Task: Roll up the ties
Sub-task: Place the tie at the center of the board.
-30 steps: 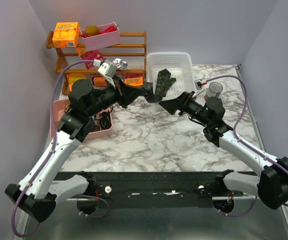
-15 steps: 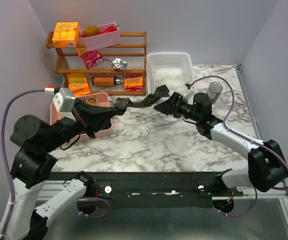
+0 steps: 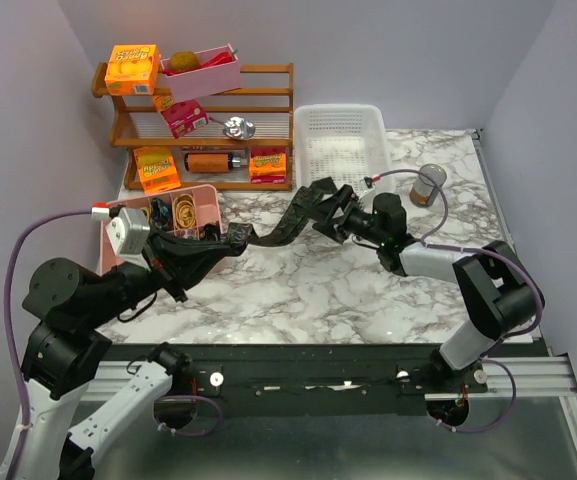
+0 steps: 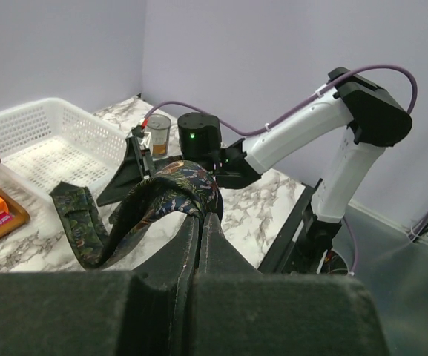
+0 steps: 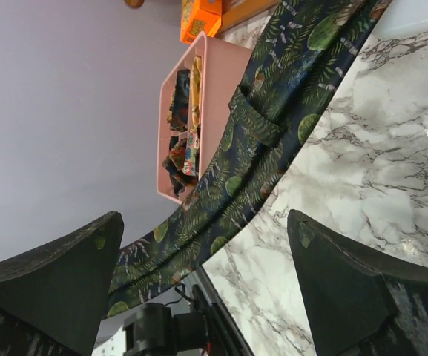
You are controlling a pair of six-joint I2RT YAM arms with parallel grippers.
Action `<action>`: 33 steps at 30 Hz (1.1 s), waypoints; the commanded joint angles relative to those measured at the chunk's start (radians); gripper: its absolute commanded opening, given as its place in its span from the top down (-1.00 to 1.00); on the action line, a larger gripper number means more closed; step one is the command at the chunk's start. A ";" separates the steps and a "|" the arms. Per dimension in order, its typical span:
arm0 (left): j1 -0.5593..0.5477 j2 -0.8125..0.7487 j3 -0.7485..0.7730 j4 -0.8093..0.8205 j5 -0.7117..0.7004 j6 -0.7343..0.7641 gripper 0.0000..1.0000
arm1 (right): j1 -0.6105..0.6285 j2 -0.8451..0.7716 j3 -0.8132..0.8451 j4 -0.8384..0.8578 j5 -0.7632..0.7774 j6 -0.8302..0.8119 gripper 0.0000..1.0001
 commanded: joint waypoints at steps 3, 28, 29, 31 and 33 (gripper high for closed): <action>0.001 -0.045 0.006 0.012 0.111 -0.012 1.00 | -0.008 0.095 0.080 0.059 0.038 0.086 -0.99; 0.001 -0.134 0.099 -0.057 0.367 -0.044 1.00 | -0.039 0.304 0.217 0.094 0.095 0.157 0.71; 0.001 -0.131 0.098 -0.058 0.372 -0.046 1.00 | -0.037 0.293 0.216 0.096 0.092 0.147 0.74; 0.001 -0.128 0.093 -0.057 0.382 -0.044 1.00 | -0.040 0.270 0.206 0.093 0.090 0.112 0.83; 0.001 -0.130 0.081 -0.051 0.375 -0.034 1.00 | -0.043 0.204 0.195 0.062 0.101 0.077 0.89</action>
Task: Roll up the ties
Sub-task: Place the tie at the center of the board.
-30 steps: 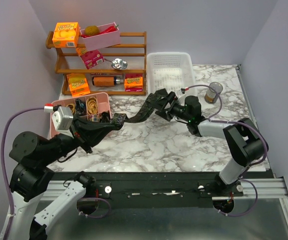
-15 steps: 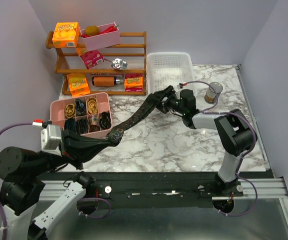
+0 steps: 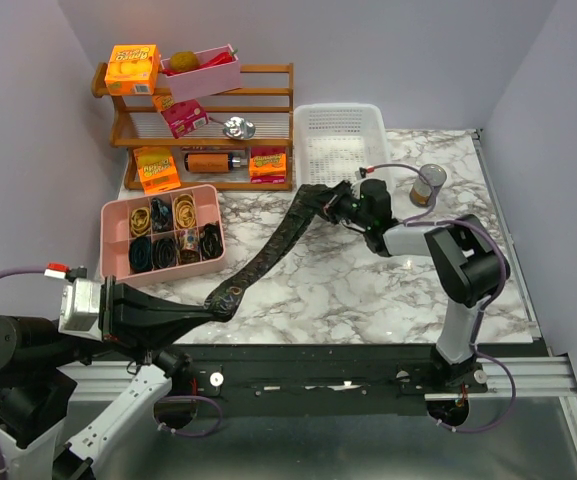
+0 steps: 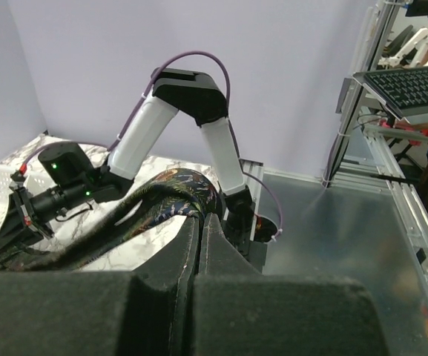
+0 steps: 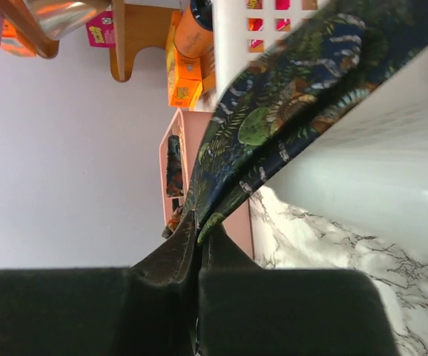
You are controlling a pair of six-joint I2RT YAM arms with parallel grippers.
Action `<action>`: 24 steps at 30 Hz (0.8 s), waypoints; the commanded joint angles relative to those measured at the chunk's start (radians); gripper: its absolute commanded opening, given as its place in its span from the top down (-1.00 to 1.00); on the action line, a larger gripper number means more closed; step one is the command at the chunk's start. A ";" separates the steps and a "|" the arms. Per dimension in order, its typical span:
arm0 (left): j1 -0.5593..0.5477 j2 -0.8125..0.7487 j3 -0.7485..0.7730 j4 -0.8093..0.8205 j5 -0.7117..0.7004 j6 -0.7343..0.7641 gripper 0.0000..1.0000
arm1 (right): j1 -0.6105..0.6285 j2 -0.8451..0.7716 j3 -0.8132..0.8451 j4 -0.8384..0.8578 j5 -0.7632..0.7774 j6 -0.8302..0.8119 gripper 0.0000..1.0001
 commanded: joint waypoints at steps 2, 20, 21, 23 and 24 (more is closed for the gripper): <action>0.001 0.008 -0.031 0.034 0.026 -0.003 1.00 | -0.018 -0.146 -0.032 -0.029 0.048 -0.142 0.89; -0.034 0.470 -0.287 0.814 0.095 -0.246 1.00 | -0.487 -0.863 -0.380 -0.461 0.122 -0.444 0.92; -0.058 0.498 -0.287 0.846 0.090 -0.254 1.00 | -0.512 -0.898 -0.386 -0.480 0.122 -0.453 0.92; -0.095 0.584 -0.275 0.900 0.087 -0.253 1.00 | -0.589 -0.923 -0.404 -0.516 0.118 -0.482 0.92; -0.111 0.615 -0.260 0.908 0.080 -0.246 1.00 | -0.613 -0.933 -0.412 -0.521 0.113 -0.490 0.92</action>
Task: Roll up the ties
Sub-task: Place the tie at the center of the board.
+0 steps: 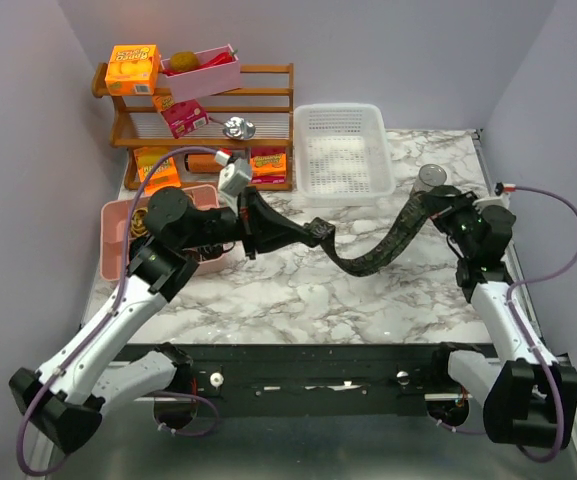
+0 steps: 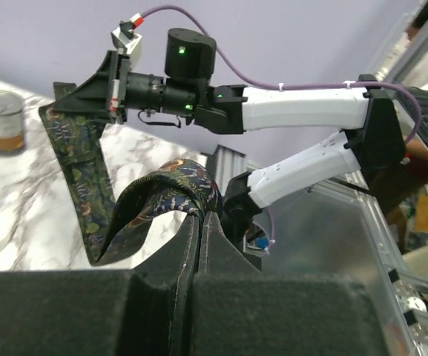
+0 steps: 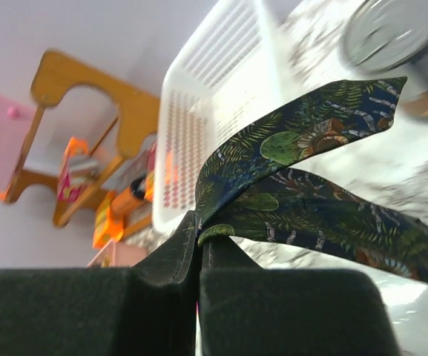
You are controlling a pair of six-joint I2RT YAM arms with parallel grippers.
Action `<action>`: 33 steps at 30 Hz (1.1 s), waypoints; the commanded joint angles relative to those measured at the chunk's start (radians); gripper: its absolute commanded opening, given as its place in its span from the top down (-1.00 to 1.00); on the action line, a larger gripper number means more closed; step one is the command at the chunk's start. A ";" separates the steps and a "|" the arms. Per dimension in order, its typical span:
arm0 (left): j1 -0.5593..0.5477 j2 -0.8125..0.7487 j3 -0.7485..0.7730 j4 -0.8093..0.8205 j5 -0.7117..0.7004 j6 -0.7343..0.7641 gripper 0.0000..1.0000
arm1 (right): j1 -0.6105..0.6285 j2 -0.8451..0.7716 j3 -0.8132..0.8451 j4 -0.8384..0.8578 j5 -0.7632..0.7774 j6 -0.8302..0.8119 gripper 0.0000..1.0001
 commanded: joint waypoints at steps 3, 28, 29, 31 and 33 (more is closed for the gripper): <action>-0.124 0.217 0.070 0.241 0.032 -0.024 1.00 | -0.202 -0.060 -0.071 -0.115 -0.013 -0.100 0.92; -0.081 0.286 0.159 -0.251 0.012 0.330 1.00 | -0.362 0.117 -0.266 -0.003 -0.286 -0.094 -0.78; -0.083 0.272 0.145 -0.250 -0.002 0.324 1.00 | -0.362 0.111 -0.269 -0.015 -0.315 -0.103 -0.88; -0.083 0.257 0.098 -0.248 -0.055 0.319 1.00 | -0.362 0.097 -0.300 -0.031 -0.358 -0.098 -1.00; -0.081 0.235 0.062 -0.253 -0.124 0.318 1.00 | -0.362 0.071 -0.335 -0.037 -0.423 -0.095 -1.00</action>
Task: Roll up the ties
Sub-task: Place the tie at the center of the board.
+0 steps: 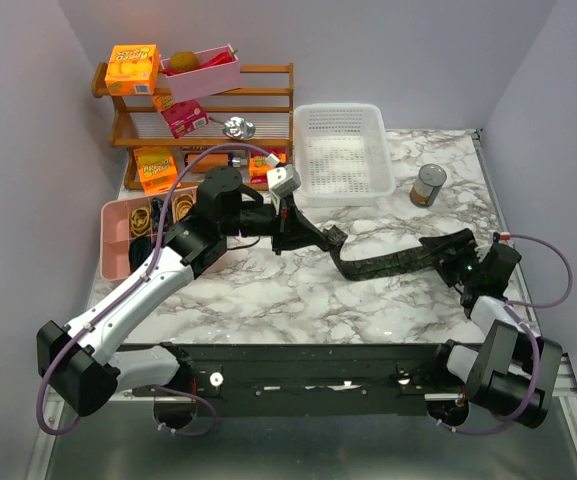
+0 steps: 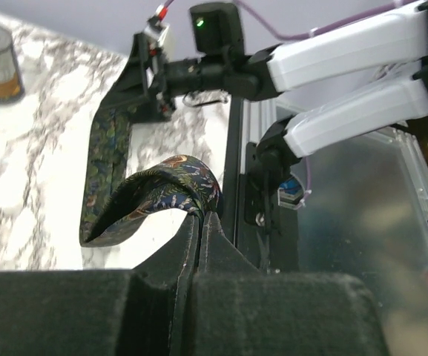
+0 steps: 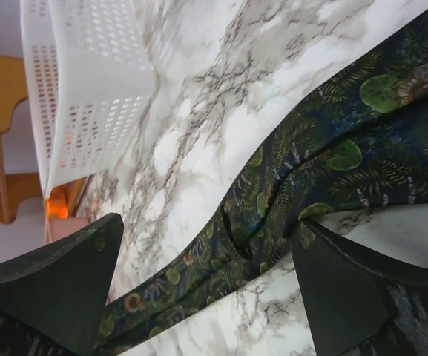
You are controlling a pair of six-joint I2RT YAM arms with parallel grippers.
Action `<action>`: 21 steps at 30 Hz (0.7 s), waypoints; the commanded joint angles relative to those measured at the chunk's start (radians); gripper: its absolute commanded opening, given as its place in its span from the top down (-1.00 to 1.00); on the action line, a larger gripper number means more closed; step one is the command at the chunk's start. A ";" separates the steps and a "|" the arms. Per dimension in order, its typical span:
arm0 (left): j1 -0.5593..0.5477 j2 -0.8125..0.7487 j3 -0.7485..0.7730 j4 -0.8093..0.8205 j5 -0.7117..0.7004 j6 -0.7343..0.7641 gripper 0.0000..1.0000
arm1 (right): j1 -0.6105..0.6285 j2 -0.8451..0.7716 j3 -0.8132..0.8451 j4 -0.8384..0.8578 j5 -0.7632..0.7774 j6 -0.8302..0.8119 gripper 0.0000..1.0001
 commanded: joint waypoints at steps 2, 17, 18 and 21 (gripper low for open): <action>0.005 -0.052 -0.079 -0.078 -0.160 0.025 1.00 | -0.005 -0.065 -0.067 -0.079 -0.167 -0.021 -1.00; 0.029 -0.036 -0.024 -0.155 -0.282 0.009 1.00 | 0.007 -0.279 -0.113 -0.348 -0.262 -0.145 -1.00; 0.029 -0.036 -0.024 -0.158 -0.286 0.009 1.00 | 0.015 -0.289 -0.087 -0.406 -0.242 -0.162 -1.00; 0.035 -0.039 -0.026 -0.167 -0.308 0.005 1.00 | 0.078 -0.309 -0.017 -0.467 -0.181 -0.222 -0.99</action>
